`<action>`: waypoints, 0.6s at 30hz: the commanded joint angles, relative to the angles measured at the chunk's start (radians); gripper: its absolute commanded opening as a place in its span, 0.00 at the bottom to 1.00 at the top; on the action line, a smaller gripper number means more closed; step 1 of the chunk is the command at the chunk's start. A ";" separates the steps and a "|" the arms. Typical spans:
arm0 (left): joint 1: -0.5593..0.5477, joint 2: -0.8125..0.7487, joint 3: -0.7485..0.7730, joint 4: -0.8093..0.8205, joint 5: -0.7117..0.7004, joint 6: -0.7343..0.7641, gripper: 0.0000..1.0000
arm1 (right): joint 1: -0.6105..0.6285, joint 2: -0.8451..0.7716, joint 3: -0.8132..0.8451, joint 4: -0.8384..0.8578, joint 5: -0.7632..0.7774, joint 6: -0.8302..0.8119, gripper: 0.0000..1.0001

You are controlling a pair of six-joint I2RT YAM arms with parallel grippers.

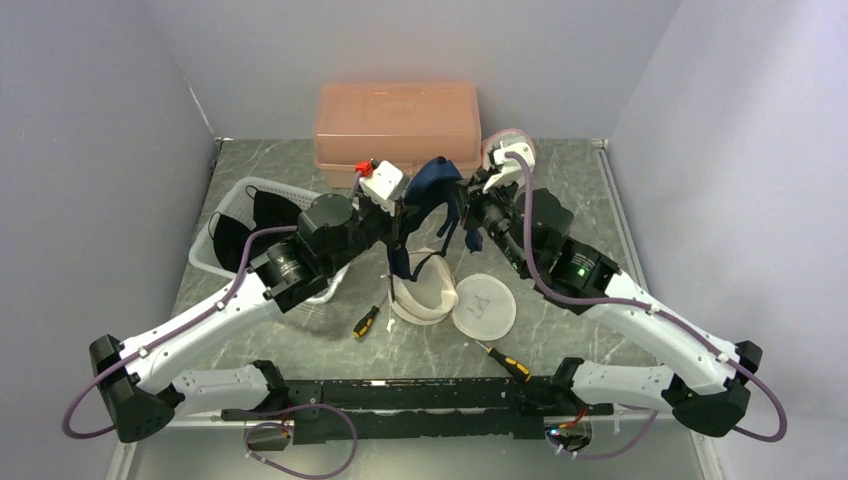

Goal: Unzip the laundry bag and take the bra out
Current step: Pick up the bra from the laundry bag.

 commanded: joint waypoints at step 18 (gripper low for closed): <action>-0.004 -0.014 -0.048 0.198 0.172 -0.125 0.87 | -0.001 0.057 0.066 0.097 0.035 0.225 0.00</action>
